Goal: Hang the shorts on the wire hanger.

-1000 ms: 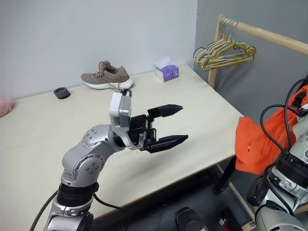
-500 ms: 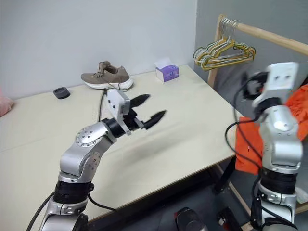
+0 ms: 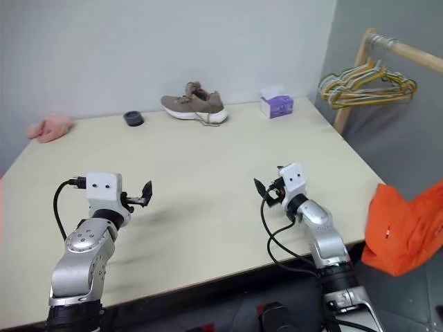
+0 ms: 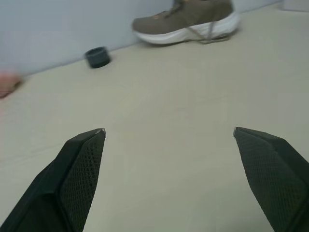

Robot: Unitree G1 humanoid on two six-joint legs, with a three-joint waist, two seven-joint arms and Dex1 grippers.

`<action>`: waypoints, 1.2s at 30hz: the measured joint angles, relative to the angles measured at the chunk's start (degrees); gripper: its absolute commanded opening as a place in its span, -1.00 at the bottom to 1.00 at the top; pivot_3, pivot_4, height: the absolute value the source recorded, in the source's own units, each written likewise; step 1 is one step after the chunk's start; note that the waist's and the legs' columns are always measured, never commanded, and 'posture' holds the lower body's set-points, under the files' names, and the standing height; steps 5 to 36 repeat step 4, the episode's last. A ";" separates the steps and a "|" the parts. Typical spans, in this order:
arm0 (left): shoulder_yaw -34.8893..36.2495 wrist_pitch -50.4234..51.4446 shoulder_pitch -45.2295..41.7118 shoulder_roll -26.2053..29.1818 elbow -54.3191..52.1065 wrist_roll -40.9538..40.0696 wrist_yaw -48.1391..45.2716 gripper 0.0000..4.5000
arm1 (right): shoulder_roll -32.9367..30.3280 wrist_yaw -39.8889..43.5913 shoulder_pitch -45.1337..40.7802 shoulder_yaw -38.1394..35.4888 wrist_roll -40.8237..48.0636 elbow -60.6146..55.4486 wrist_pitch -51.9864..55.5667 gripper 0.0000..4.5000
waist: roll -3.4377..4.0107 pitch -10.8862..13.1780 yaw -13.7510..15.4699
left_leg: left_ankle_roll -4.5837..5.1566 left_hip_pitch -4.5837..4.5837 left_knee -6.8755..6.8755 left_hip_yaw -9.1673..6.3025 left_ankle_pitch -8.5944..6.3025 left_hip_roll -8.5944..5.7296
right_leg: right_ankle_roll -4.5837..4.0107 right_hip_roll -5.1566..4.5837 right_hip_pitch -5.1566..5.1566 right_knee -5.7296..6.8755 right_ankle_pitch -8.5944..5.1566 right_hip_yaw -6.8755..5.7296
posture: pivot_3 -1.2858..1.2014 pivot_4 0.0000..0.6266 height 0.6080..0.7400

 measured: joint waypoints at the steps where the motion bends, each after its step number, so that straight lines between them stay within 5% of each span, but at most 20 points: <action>1: 0.02 0.02 0.16 -0.31 -0.25 -0.17 -0.01 1.00 | 0.12 0.18 -0.81 -0.04 0.00 0.93 -0.35 0.98 | -0.02 -0.01 0.66 | 0.00 0.01 0.01 0.01 0.00 0.01 | -0.01 0.01 0.00 0.00 0.01 0.01 | -0.03 -0.98 1.00; 36: 0.71 0.01 0.41 -0.68 -0.78 -1.12 -0.33 1.00 | 0.70 0.46 -2.86 -0.09 0.01 4.05 -1.43 0.98 | -0.01 0.00 2.16 | 0.00 0.01 -0.01 0.02 0.00 0.01 | -0.02 0.02 -0.02 0.00 0.01 0.02 | -0.02 -0.93 1.00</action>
